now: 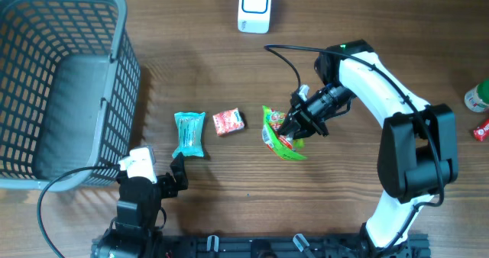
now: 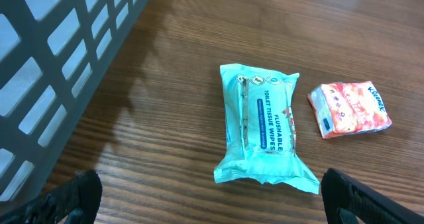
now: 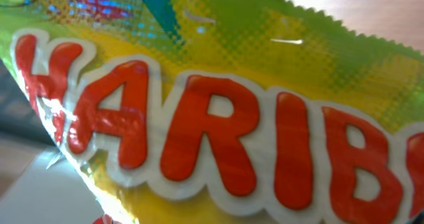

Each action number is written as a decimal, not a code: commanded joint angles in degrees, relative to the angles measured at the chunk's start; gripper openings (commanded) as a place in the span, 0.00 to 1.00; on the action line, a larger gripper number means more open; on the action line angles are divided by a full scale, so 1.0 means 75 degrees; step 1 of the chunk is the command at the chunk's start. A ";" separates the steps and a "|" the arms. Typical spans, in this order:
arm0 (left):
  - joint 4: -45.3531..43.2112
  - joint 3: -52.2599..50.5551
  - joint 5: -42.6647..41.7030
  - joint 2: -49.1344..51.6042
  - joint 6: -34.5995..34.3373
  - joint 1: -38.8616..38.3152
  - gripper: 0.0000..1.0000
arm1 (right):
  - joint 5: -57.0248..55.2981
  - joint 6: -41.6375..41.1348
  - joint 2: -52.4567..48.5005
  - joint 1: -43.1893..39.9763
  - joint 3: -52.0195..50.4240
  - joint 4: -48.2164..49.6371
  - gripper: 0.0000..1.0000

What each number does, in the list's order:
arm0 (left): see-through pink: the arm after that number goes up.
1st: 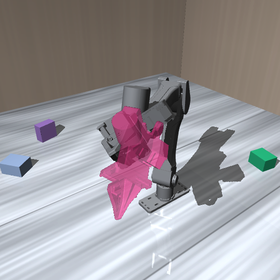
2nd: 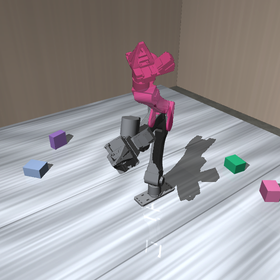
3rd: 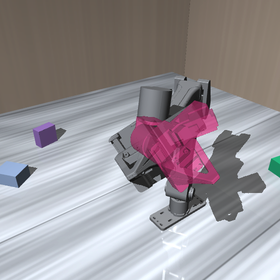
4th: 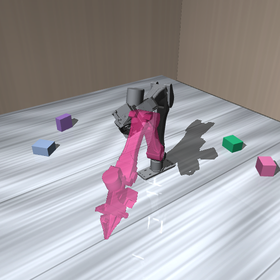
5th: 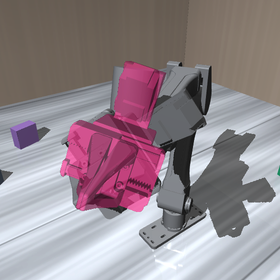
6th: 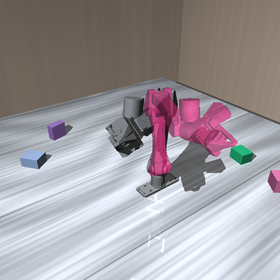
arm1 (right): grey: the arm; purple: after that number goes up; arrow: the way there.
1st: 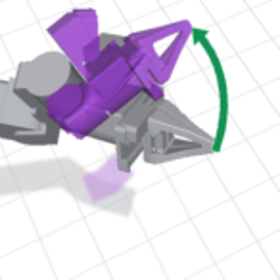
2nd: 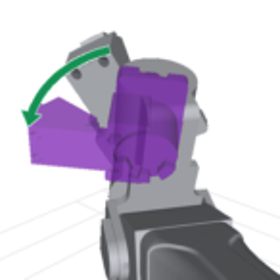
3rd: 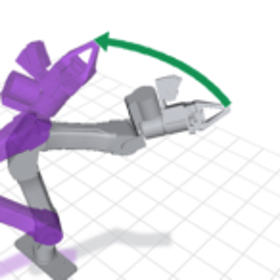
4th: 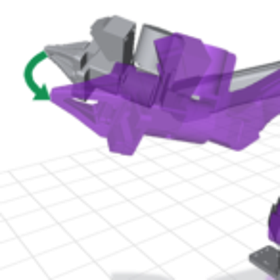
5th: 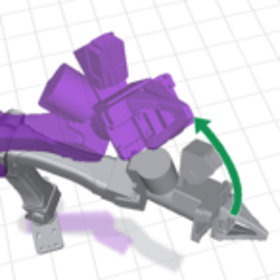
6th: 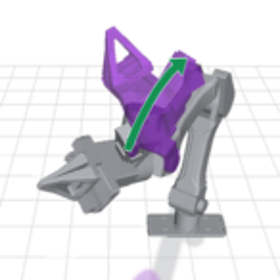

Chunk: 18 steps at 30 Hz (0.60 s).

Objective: Scan the item barcode
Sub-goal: 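Grasp the Haribo bag with the right gripper and lift it, then hold the Haribo bag in front of the white scanner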

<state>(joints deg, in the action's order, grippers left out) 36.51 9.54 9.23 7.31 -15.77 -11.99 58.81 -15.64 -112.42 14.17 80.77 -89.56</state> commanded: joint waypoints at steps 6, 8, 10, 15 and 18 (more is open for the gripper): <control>-0.0006 -0.0044 0.0096 -0.0026 0.0044 0.0015 1.00 | 0.2623 0.2891 0.0047 0.0003 0.0102 -0.0370 0.04; -0.0006 -0.0044 0.0093 -0.0026 0.0044 0.0015 1.00 | 0.2495 0.4135 0.0047 0.0003 0.0102 -0.0367 0.04; -0.0006 -0.0044 0.0093 -0.0026 0.0044 0.0015 1.00 | 0.2119 0.4972 0.0047 0.0003 0.0102 -0.0271 0.04; -0.0003 -0.0044 0.0096 -0.0023 0.0044 0.0015 1.00 | -0.0493 0.3013 0.0047 0.0044 0.0055 0.3876 0.04; -0.0006 -0.0044 0.0096 -0.0026 0.0047 0.0015 1.00 | -0.4605 -0.0239 0.0044 0.0055 0.0055 0.6041 0.04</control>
<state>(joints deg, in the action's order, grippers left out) 36.51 9.54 9.23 7.27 -15.77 -11.99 49.65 2.83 -112.51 14.55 80.68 -50.50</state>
